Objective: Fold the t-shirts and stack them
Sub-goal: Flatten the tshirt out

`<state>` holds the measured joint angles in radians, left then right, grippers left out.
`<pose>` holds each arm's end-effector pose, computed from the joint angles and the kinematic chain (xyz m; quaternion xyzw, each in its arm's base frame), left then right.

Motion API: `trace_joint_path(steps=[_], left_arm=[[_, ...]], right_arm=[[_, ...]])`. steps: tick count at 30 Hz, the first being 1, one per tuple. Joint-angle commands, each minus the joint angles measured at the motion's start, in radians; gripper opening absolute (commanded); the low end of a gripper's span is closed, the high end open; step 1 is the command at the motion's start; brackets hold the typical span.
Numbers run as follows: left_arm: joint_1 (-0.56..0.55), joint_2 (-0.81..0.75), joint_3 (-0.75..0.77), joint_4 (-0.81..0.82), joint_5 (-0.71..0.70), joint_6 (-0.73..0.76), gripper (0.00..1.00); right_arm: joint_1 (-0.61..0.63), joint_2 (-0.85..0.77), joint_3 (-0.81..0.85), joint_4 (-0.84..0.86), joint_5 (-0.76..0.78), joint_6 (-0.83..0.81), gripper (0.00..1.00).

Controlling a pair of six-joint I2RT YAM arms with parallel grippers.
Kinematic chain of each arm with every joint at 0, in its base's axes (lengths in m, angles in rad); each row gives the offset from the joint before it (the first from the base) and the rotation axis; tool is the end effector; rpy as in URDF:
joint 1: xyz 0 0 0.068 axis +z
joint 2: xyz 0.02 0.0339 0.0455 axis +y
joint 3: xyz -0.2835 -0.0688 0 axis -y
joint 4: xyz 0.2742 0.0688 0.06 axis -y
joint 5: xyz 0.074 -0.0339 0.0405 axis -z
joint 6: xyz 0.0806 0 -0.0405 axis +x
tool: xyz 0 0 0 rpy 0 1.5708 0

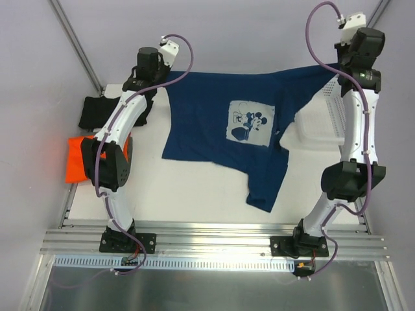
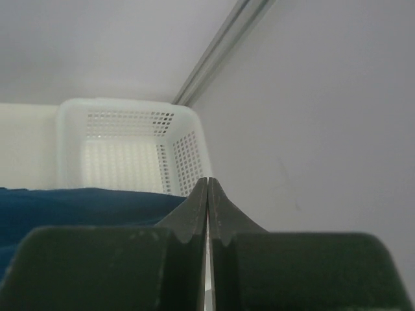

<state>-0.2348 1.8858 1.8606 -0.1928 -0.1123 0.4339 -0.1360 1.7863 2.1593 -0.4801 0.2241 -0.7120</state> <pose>0.5214 -0.1154 0.4028 0.2223 0.7470 0.1057 0.6176 0.4591 -0.0809 0.5299 -0.1383 0.7301 -0.3490 0.5710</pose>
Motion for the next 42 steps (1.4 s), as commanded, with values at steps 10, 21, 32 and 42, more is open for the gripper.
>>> trace_joint_path(steps=[10,21,32,42], left_arm=[[0.040,-0.275,-0.243,0.046,-0.027,-0.029,0.00],[-0.017,-0.686,-0.655,-0.187,0.060,-0.153,0.29],[-0.024,-0.590,-0.462,-0.611,0.383,-0.416,0.90],[0.025,-0.412,-0.685,-0.675,1.106,-0.678,0.53]], right_arm=[[0.101,-0.281,-0.252,0.006,0.026,-0.063,0.00],[0.134,-0.656,-0.591,-0.288,-0.092,0.040,0.00],[0.162,-0.685,-0.640,-0.411,-0.166,0.200,0.01],[0.177,-0.670,-0.725,-0.407,-0.172,0.236,0.01]])
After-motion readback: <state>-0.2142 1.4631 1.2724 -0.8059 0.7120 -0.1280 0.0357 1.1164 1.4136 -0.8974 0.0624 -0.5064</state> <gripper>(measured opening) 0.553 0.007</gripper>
